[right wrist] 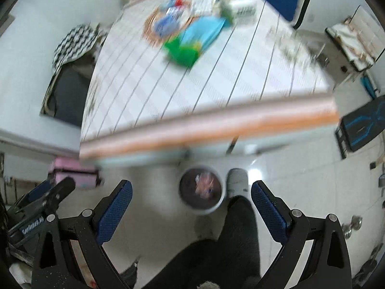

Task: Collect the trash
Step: 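Raise both open tools back over the table, then grasp the torn cardboard box with the right tool while the left grasps the blue rice bag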

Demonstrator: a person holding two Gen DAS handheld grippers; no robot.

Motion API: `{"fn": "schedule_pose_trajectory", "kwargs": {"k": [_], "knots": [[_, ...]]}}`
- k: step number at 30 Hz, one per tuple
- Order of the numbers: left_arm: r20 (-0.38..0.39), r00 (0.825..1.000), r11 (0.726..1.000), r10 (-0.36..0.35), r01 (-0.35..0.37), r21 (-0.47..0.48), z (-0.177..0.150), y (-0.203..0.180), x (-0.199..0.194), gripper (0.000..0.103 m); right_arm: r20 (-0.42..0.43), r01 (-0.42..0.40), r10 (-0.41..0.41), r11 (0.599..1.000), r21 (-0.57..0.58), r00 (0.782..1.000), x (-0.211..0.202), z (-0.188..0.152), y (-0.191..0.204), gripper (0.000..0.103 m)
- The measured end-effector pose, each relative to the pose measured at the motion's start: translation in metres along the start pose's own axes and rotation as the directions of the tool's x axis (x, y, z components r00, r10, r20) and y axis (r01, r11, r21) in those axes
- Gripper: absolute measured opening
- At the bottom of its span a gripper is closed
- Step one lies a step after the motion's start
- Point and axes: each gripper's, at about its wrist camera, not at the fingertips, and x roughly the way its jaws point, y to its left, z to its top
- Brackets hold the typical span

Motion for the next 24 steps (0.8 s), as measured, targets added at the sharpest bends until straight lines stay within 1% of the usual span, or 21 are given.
{"fn": "schedule_pose_trajectory", "kwargs": {"k": [2, 3, 5, 6, 7, 10, 12, 14, 16, 18, 19, 20, 22, 23, 24], "knots": [[0.029, 0.999, 0.999, 0.014, -0.014, 0.032, 0.030, -0.019, 0.003, 0.103, 0.012, 0.015, -0.015, 1.000, 0.002, 1.000, 0.001, 0.040, -0.013, 0.100], [0.037, 0.999, 0.998, 0.029, -0.032, 0.056, 0.046, -0.031, 0.007, 0.103, 0.017, 0.022, -0.022, 1.000, 0.002, 1.000, 0.001, 0.067, -0.021, 0.100], [0.035, 0.997, 0.993, 0.073, -0.076, 0.094, 0.071, -0.051, 0.017, 0.103, 0.019, 0.047, -0.047, 0.999, -0.014, 0.999, 0.004, 0.117, -0.039, 0.100], [0.039, 0.993, 0.988, 0.109, -0.113, 0.107, 0.091, -0.063, 0.027, 0.103, 0.015, 0.071, -0.070, 0.997, -0.025, 0.997, 0.010, 0.145, -0.048, 0.100], [0.038, 0.991, 0.985, 0.125, -0.129, 0.112, 0.102, -0.068, 0.033, 0.103, 0.013, 0.084, -0.084, 0.996, -0.030, 0.996, 0.016, 0.168, -0.054, 0.100], [0.008, 0.981, 0.974, 0.193, -0.193, 0.120, 0.140, -0.082, 0.065, 0.103, -0.009, 0.144, -0.146, 0.987, -0.076, 0.989, 0.046, 0.256, -0.072, 0.100], [-0.028, 0.973, 0.968, 0.228, -0.223, 0.116, 0.163, -0.087, 0.090, 0.103, -0.045, 0.164, -0.169, 0.981, -0.104, 0.985, 0.071, 0.302, -0.079, 0.100], [-0.051, 0.968, 0.964, 0.246, -0.240, 0.113, 0.179, -0.094, 0.108, 0.103, -0.082, 0.172, -0.184, 0.975, -0.140, 0.979, 0.101, 0.341, -0.082, 0.100], [-0.076, 0.962, 0.960, 0.263, -0.253, 0.121, 0.190, -0.098, 0.127, 0.103, -0.132, 0.170, -0.194, 0.970, -0.175, 0.972, 0.134, 0.372, -0.082, 0.100], [-0.095, 0.958, 0.957, 0.271, -0.258, 0.135, 0.201, -0.104, 0.139, 0.103, -0.172, 0.162, -0.197, 0.967, -0.199, 0.965, 0.159, 0.381, -0.080, 0.100], [-0.099, 0.959, 0.958, 0.264, -0.249, 0.145, 0.204, -0.106, 0.142, 0.103, -0.200, 0.160, -0.204, 0.964, -0.212, 0.958, 0.175, 0.391, -0.078, 0.100], [-0.104, 0.961, 0.958, 0.257, -0.240, 0.157, 0.208, -0.110, 0.144, 0.103, -0.215, 0.163, -0.211, 0.962, -0.221, 0.953, 0.185, 0.392, -0.076, 0.100], [-0.109, 0.972, 0.964, 0.209, -0.186, 0.189, 0.214, -0.119, 0.143, 0.103, -0.249, 0.156, -0.211, 0.962, -0.225, 0.945, 0.203, 0.397, -0.076, 0.098], [-0.112, 0.977, 0.965, 0.183, -0.158, 0.208, 0.218, -0.126, 0.143, 0.103, -0.255, 0.158, -0.214, 0.962, -0.224, 0.943, 0.208, 0.398, -0.078, 0.093], [-0.118, 0.983, 0.963, 0.137, -0.105, 0.247, 0.220, -0.136, 0.141, 0.103, -0.249, 0.162, -0.215, 0.962, -0.218, 0.944, 0.209, 0.398, -0.080, 0.078]]}}
